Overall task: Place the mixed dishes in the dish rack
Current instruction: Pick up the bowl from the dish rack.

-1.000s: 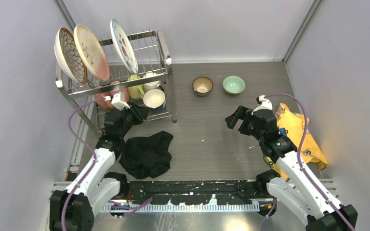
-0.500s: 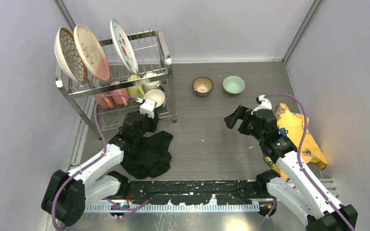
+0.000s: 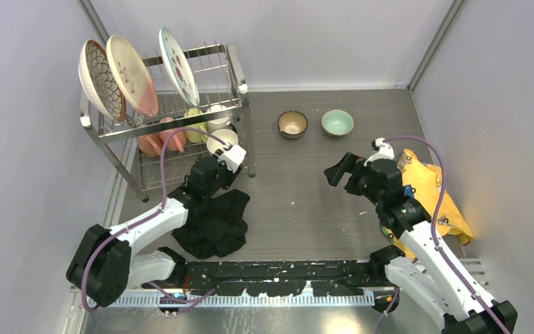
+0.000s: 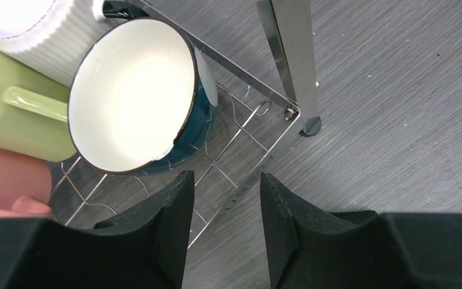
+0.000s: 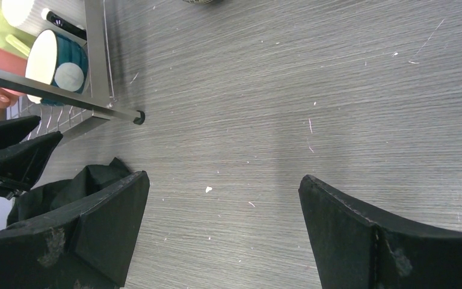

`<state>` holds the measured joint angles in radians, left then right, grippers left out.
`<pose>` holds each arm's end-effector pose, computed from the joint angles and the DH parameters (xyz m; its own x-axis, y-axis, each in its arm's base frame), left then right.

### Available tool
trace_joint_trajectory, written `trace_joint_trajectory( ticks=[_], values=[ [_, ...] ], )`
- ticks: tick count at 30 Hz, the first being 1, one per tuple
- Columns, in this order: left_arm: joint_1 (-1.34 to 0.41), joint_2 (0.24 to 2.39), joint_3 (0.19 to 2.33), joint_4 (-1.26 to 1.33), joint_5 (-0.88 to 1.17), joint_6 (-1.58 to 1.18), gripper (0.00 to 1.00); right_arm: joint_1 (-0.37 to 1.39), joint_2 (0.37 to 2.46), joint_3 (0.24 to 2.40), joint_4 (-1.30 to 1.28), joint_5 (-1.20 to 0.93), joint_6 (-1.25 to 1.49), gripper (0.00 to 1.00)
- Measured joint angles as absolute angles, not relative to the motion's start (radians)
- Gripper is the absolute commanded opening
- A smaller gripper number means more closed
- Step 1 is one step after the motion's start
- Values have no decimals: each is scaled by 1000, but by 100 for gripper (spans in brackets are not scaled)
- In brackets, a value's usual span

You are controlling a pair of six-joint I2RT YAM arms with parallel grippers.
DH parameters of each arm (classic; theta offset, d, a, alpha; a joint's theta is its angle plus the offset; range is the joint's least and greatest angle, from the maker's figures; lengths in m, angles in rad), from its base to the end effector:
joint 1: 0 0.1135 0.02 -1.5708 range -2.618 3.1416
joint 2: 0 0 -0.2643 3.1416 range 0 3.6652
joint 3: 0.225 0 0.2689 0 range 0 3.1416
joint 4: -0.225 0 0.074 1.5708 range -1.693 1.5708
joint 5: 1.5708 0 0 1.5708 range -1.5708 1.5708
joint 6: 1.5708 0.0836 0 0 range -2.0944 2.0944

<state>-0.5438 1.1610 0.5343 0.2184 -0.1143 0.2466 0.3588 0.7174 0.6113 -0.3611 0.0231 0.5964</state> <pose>0.2671 -0.1503 0.1884 -0.2259 0.4200 -0.8790 0.4946 0.8268 0.2680 0.2147 0.0784 0.2482 -0.5352 0.3990 -0.7445 -0.0376 0.8693 0.4929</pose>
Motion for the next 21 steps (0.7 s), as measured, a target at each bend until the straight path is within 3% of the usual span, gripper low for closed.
trace_joint_trajectory(
  ticks=[21],
  values=[
    [-544,1325,661,247,-138,594,55,359,689,607,-371,24,580,100]
  ],
)
